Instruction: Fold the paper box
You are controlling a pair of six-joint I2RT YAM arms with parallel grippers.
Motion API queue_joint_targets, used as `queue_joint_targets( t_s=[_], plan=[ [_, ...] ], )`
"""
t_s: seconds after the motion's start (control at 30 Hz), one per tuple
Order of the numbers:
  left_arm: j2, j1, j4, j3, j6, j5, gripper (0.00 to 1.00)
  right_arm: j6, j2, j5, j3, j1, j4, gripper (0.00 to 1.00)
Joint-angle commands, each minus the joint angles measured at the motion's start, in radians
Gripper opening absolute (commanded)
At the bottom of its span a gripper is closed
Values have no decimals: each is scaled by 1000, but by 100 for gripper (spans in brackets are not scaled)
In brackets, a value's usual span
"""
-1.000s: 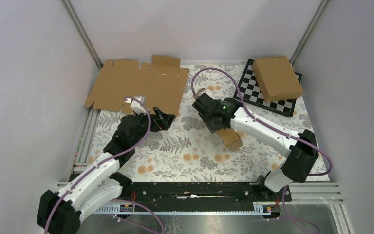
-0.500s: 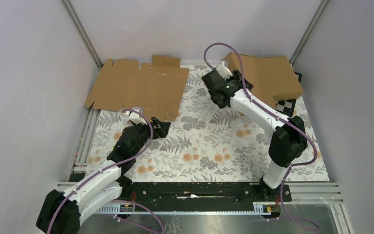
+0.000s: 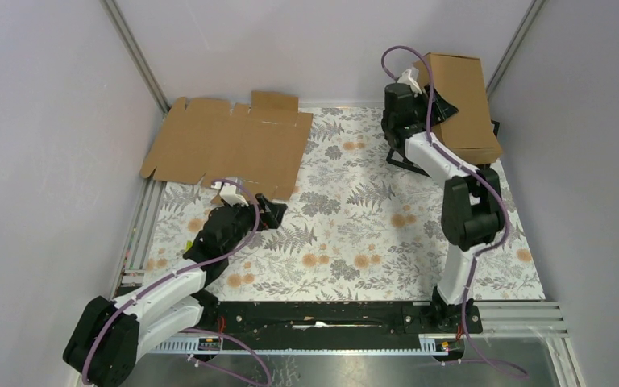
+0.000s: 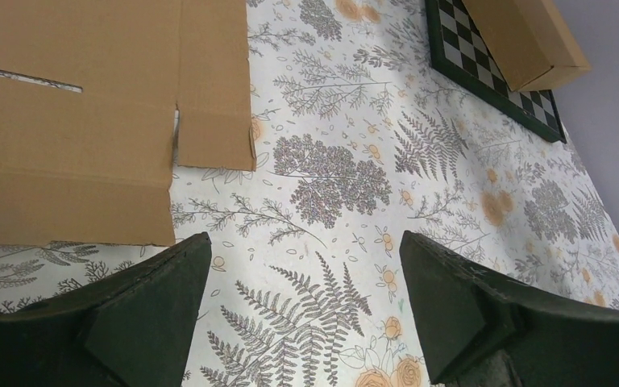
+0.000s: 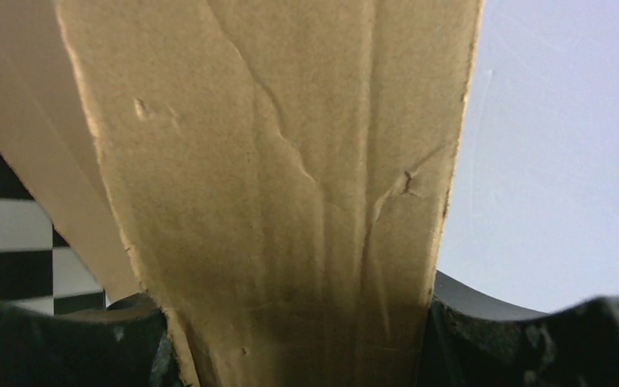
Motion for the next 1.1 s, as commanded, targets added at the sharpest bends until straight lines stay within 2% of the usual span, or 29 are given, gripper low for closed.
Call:
queue_joint_targets(
  t_s=[0.0, 0.07, 0.2, 0.3, 0.4, 0.5, 0.6, 0.7, 0.77, 0.83, 1.07],
  plan=[
    [0, -4, 82, 5, -12, 33, 93, -233, 124, -18, 64, -51, 342, 44],
    [-2, -4, 76, 6, -8, 27, 93, -320, 162, -51, 50, -67, 460, 44],
    [3, -4, 72, 8, -2, 18, 93, -341, 238, -130, 68, -101, 491, 44],
    [8, -3, 69, 10, 9, 11, 94, -472, 332, -113, 61, -123, 742, 44],
    [6, -1, 58, 13, 21, 8, 94, -451, 411, -81, 97, -156, 772, 48],
    [-10, -2, 46, 12, 26, -7, 94, -230, 427, -87, 146, -188, 574, 75],
    [-1, -2, 68, -1, 29, -13, 94, -86, 420, -110, 174, -210, 456, 88],
    [9, -2, 38, 13, 33, -34, 95, 124, 407, -203, 244, -220, 198, 99],
    [10, -2, 45, 13, 32, -28, 95, 284, 405, -278, 321, -220, -46, 100],
    [11, -2, 43, 13, 35, -25, 95, 393, 384, -370, 340, -220, -190, 100],
    [27, -2, 39, 17, 49, -34, 95, 519, 303, -566, 281, -216, -254, 99]
  ],
)
